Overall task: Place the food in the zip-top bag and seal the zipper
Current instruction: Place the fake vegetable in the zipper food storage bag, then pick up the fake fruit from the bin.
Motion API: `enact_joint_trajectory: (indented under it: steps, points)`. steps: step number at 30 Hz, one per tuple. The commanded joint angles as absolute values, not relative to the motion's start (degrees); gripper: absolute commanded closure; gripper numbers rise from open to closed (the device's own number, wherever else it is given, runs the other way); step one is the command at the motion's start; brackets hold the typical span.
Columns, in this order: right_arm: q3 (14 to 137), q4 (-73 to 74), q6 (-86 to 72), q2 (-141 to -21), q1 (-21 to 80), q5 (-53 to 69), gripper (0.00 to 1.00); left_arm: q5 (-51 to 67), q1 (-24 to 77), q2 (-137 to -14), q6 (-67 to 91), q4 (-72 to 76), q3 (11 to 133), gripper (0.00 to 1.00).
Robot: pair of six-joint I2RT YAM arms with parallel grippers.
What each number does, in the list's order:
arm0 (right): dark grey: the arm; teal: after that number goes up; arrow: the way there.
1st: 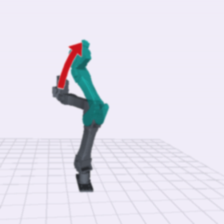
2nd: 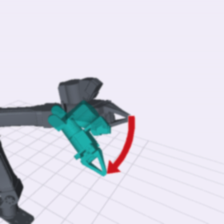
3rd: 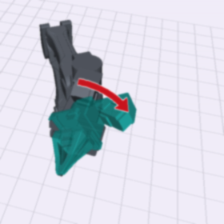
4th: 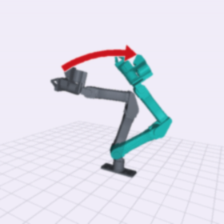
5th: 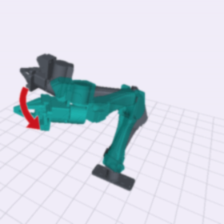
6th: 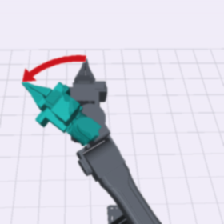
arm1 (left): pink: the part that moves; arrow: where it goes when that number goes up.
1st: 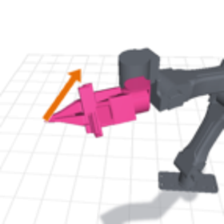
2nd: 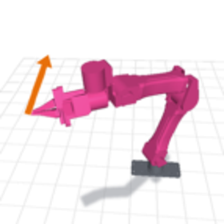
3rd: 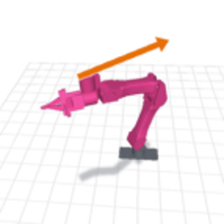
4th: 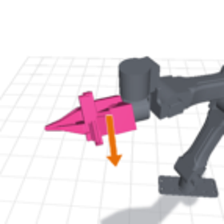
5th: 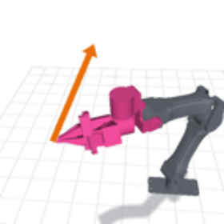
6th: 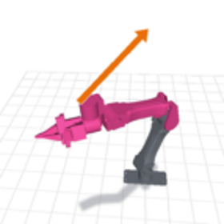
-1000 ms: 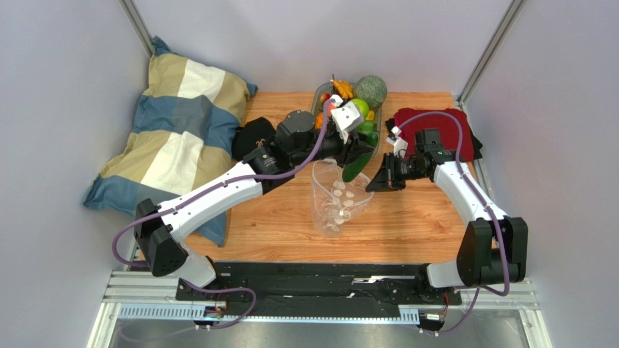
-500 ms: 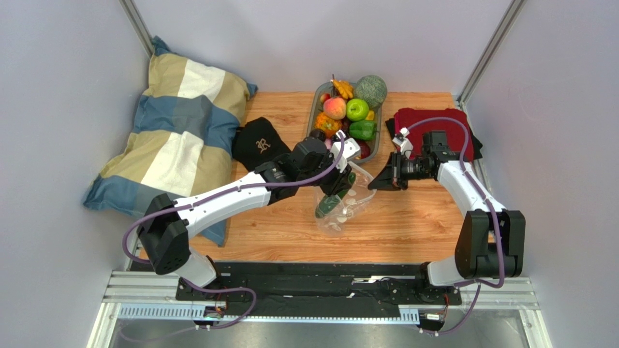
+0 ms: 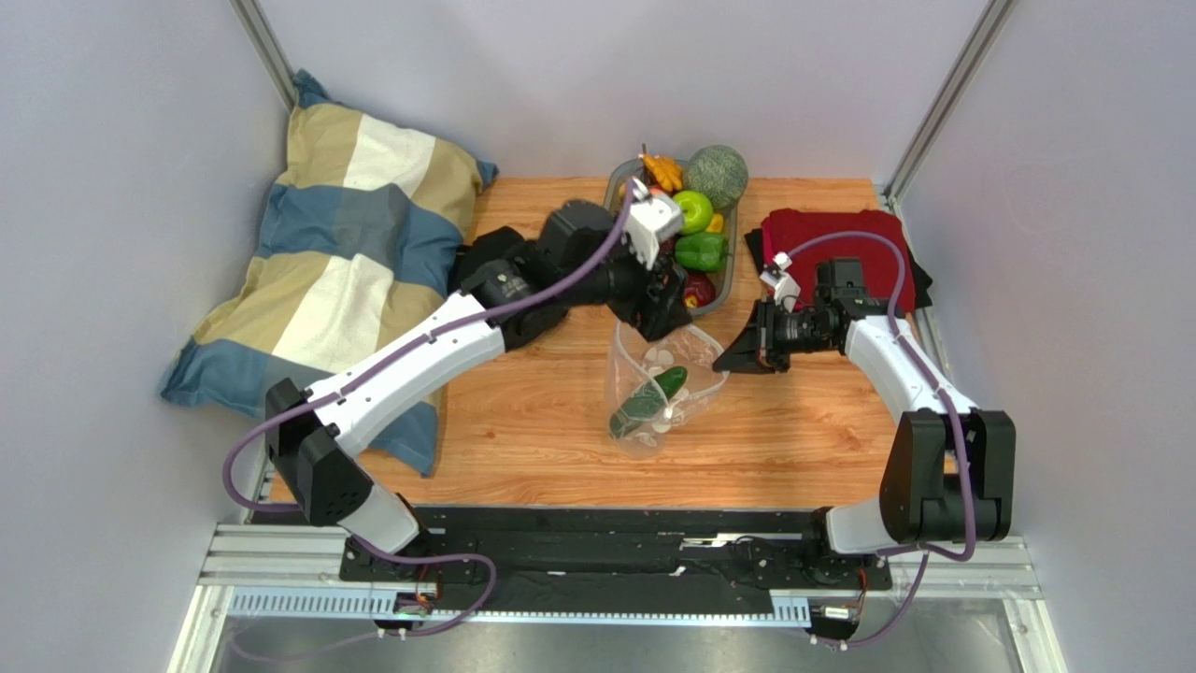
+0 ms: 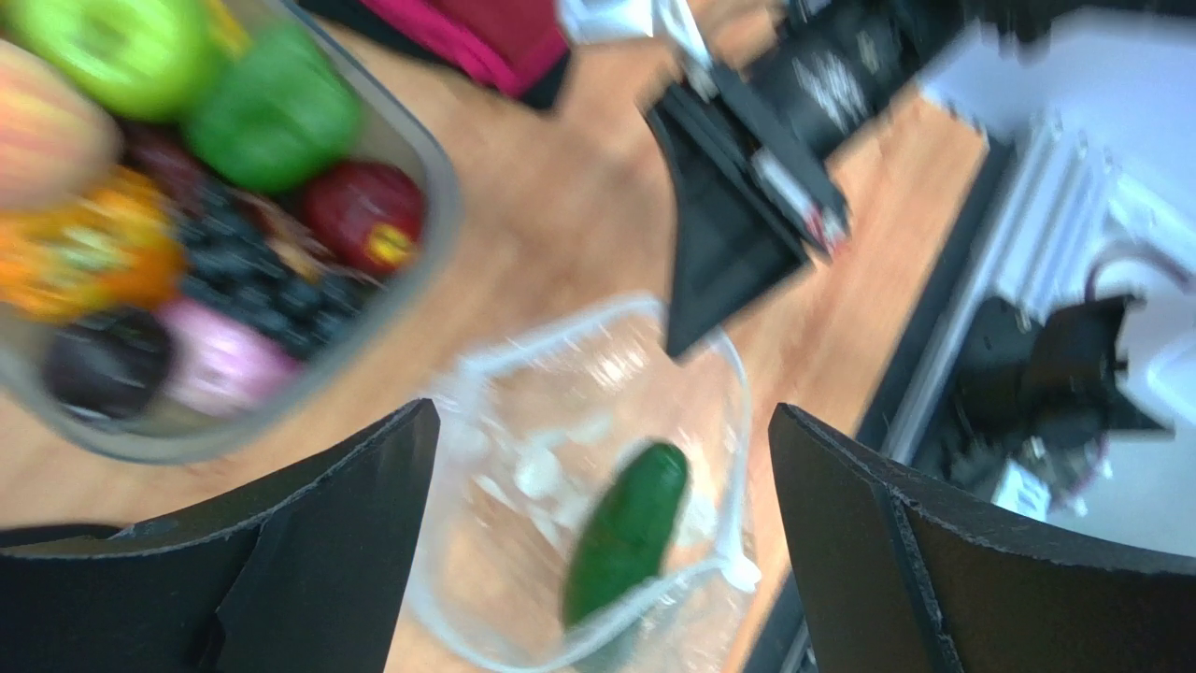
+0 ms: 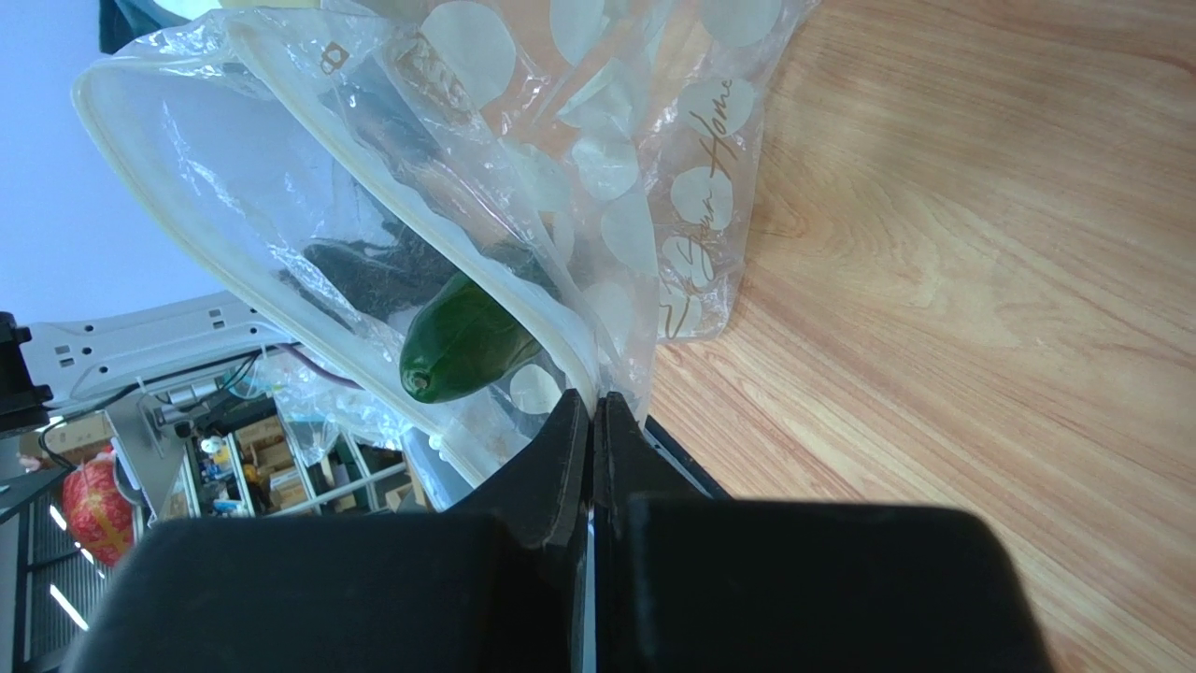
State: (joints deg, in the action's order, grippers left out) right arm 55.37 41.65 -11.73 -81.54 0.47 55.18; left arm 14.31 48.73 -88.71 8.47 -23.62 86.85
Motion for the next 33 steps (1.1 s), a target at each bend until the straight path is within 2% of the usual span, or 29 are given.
enact_joint_trajectory:
  steps: [1,7,14,19,25,33]
  points:
    - [55.3,40.0,-10.7,-80.0,0.5,53.8,1.00,11.4,41.4,-90.7,6.8,-21.9,95.5,0.04]
    - [55.2,40.1,-10.5,-79.7,0.5,53.1,1.00,12.0,32.7,-104.2,8.1,-19.4,108.4,0.01]
    - [55.5,40.4,-10.4,-79.9,0.5,52.9,1.00,13.0,30.1,-116.9,8.0,-13.5,117.9,0.01]
    - [55.4,40.4,-10.1,-80.0,0.5,52.5,1.00,11.9,29.4,-125.0,11.6,-14.6,123.6,0.01]
    - [55.4,40.4,-9.8,-80.6,0.5,52.1,1.00,19.1,29.2,-130.2,13.4,-14.5,125.6,0.01]
    - [55.8,40.6,-9.8,-81.4,0.5,52.4,1.00,17.5,29.1,-133.8,15.3,-13.7,125.9,0.01]
